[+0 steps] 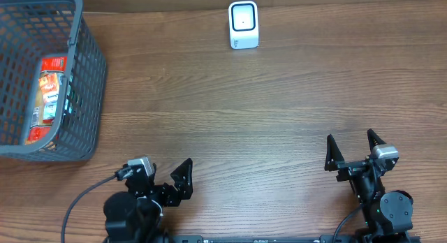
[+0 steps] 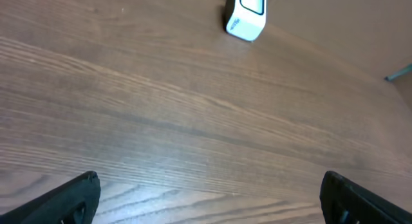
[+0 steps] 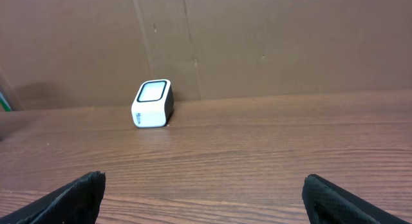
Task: Scan the item barcode
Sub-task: 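Move the left gripper left and up over the grey basket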
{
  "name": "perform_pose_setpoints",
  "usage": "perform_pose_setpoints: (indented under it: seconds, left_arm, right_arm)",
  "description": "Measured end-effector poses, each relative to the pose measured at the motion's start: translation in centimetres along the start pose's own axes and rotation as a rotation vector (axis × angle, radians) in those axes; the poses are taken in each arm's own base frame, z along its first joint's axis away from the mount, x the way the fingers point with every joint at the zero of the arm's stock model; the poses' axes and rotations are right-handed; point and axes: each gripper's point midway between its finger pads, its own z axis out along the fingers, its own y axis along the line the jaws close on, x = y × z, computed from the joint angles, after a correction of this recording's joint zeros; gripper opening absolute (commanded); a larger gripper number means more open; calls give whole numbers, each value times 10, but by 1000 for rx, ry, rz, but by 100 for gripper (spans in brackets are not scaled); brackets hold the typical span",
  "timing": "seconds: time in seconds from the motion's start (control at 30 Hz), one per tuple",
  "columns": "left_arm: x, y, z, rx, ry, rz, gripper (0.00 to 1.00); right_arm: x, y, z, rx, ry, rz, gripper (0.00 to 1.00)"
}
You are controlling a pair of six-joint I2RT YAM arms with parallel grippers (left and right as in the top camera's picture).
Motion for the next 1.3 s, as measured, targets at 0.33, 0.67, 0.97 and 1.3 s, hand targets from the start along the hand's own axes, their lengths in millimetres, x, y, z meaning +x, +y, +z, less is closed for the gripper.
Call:
perform_pose_setpoints:
  seconds: [0.33,0.67,0.97,1.3]
  left_arm:
    - [-22,-27,-4,-25,321,-9,100]
    - [-49,-52,3,-57,812,-76,100]
    - [-32,-32,50,-79,1025,-107,100]
    - [-12,-23,66,-34,1157,-91,4]
  right_arm:
    - [0,0,0,0,1,0,100]
    - [0,0,0,1,1,1,100]
    - [0,0,0,0,1,0,100]
    - [0,0,0,0,1,0,100]
